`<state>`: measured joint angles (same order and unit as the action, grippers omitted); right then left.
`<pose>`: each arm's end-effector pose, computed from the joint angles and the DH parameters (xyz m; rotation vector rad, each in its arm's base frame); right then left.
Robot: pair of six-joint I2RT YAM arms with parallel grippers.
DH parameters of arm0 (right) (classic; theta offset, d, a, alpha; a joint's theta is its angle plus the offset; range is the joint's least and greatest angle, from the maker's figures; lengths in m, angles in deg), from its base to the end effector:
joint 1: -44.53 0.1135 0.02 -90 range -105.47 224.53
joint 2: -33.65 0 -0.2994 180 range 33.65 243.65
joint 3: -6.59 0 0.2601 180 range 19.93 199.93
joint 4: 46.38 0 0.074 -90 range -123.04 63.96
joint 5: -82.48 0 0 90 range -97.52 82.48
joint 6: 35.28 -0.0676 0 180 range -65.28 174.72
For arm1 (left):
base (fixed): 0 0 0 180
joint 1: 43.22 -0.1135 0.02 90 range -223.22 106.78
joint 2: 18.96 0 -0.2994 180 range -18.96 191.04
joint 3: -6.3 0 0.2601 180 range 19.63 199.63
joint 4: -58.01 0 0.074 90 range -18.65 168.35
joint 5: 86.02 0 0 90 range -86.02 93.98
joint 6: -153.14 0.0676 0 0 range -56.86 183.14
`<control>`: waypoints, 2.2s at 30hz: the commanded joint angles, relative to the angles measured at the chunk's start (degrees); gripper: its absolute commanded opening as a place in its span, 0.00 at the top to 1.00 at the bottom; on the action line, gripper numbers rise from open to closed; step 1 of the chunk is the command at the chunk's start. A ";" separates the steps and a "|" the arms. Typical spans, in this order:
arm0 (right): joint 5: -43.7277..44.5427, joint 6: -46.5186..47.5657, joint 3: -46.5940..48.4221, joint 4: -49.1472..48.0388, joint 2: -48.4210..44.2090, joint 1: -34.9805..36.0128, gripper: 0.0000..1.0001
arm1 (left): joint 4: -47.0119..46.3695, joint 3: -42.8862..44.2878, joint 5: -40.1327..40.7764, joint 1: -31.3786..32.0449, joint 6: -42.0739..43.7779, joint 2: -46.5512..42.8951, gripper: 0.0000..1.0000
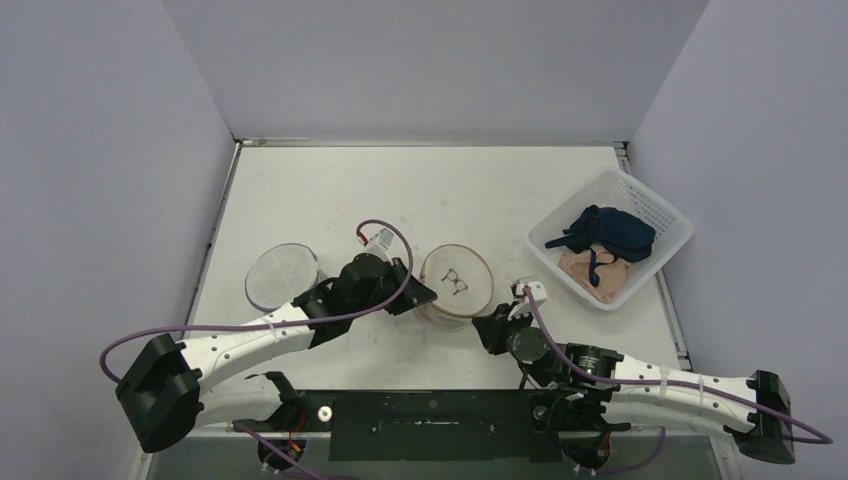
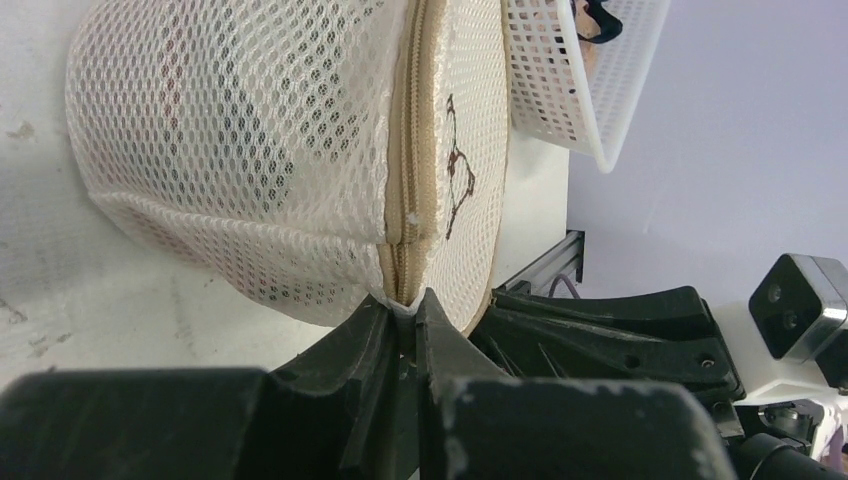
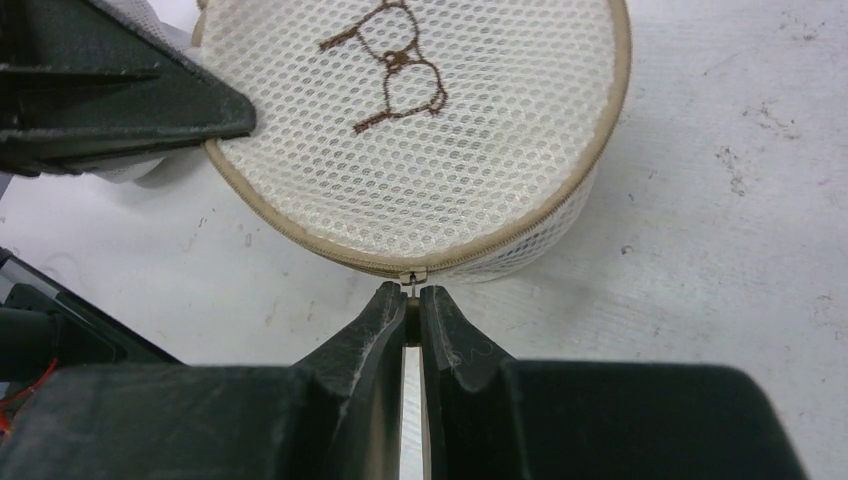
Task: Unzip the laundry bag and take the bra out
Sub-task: Unzip the laundry bag at the center of the board.
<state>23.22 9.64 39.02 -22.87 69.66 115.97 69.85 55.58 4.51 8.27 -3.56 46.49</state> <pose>0.0821 0.1360 0.2131 -0.1303 2.0517 0.7616 0.1689 -0.2112 0.2469 -0.3124 2.2914 -1.1865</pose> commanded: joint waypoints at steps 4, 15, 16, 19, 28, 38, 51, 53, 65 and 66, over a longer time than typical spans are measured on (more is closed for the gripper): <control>0.37 4.16 2.59 -2.45 -0.40 2.35 0.95 | -0.79 12.48 -16.68 -6.25 11.20 4.96 1.00; -0.91 3.18 2.13 -12.96 7.48 4.86 0.95 | -3.67 14.02 -22.60 -8.51 11.92 14.60 0.76; -1.09 3.30 2.39 -13.61 8.30 4.92 0.95 | -3.89 13.10 -22.13 -8.51 11.42 14.23 0.66; -1.40 3.73 3.32 -14.93 10.26 4.94 0.95 | -1.28 11.41 -19.08 -8.51 11.22 11.59 0.39; -3.05 4.68 5.65 -18.58 15.52 5.11 0.95 | 13.00 4.37 -9.65 -7.86 8.73 -4.48 0.13; -5.22 6.06 7.67 -21.90 21.06 5.26 0.95 | 6.61 1.10 -3.33 -0.41 0.34 -7.08 0.25; -4.85 5.61 6.62 -20.09 18.74 5.22 0.95 | 3.44 2.53 1.08 0.90 0.05 -0.27 0.65; -4.73 5.46 6.41 -19.73 18.31 5.26 0.95 | 3.61 2.99 1.47 0.79 0.71 0.13 0.69; -0.81 3.33 4.26 -10.73 13.12 5.29 0.95 | 3.31 3.16 0.44 -1.14 2.57 0.50 1.00; 0.18 2.88 4.03 -8.90 12.65 5.29 0.95 | 3.31 3.17 0.09 -1.44 2.80 0.36 1.00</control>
<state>19.24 14.32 44.01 -36.90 84.89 120.76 74.66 56.76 3.27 8.62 -3.06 47.23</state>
